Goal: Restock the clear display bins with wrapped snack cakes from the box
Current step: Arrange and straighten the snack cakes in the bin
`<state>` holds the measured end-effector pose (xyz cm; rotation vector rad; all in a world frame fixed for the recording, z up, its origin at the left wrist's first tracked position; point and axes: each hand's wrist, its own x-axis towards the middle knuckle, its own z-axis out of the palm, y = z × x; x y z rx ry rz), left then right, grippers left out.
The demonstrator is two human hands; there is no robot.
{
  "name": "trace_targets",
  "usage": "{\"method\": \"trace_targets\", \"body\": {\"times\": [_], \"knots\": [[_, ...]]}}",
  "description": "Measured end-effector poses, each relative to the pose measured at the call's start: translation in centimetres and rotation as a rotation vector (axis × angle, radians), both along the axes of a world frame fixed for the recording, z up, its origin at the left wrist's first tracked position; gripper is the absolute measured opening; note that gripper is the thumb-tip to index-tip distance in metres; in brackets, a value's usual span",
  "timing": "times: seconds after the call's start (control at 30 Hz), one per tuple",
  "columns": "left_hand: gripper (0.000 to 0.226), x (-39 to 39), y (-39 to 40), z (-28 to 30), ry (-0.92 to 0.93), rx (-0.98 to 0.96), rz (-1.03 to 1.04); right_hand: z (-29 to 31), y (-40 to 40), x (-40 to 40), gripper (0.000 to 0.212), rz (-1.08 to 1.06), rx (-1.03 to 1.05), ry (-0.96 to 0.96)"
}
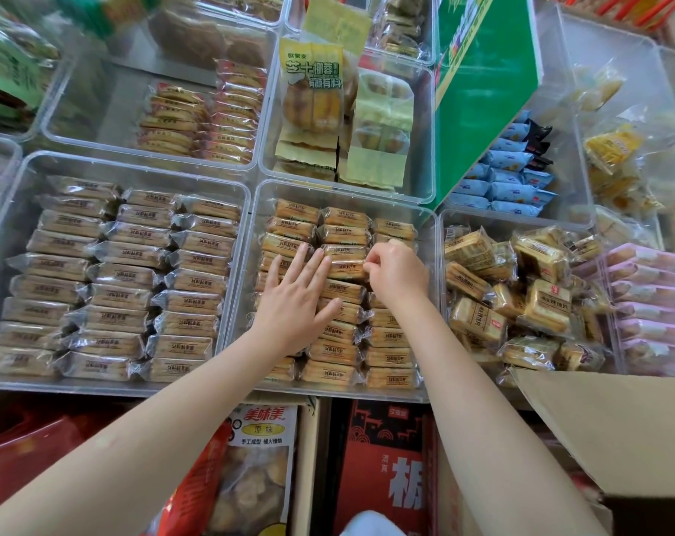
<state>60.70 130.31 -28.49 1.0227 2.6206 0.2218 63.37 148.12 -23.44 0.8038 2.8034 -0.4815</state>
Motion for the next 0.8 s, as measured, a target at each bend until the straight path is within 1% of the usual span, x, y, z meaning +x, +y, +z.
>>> {"method": "trace_targets", "body": {"times": [0.1,0.17,0.23,0.33,0.4,0.5,0.67,0.8], "knots": [[0.077,-0.3,-0.4,0.1,0.006,0.003,-0.023,-0.1,-0.7,1.3,0.009,-0.026,-0.037,0.106],[0.078,-0.4,-0.5,0.2,0.022,-0.015,-0.041,-0.1,-1.3,2.5,0.007,-0.005,-0.039,0.151],[0.081,-0.4,-0.5,0.2,0.03,-0.036,-0.05,-0.2,-1.9,3.5,0.014,0.013,-0.012,0.098],[0.083,-0.2,-0.5,0.1,0.037,-0.038,-0.054,0.0,-2.2,3.9,0.027,-0.034,0.025,-0.04],[0.082,-0.1,-0.8,0.2,0.041,-0.031,-0.054,0.2,-2.5,3.6,0.029,-0.047,0.026,-0.093],[0.081,0.1,-1.2,0.3,0.025,-0.014,-0.083,0.1,-2.9,3.4,0.019,-0.094,-0.006,-0.065],[0.077,0.2,-1.7,0.6,-0.005,0.018,-0.11,1.0,-2.3,2.1,0.019,-0.111,-0.003,0.043],[0.078,1.0,-1.8,0.8,0.006,0.01,-0.107,0.9,-1.5,1.9,0.019,-0.115,0.007,0.001]]}}
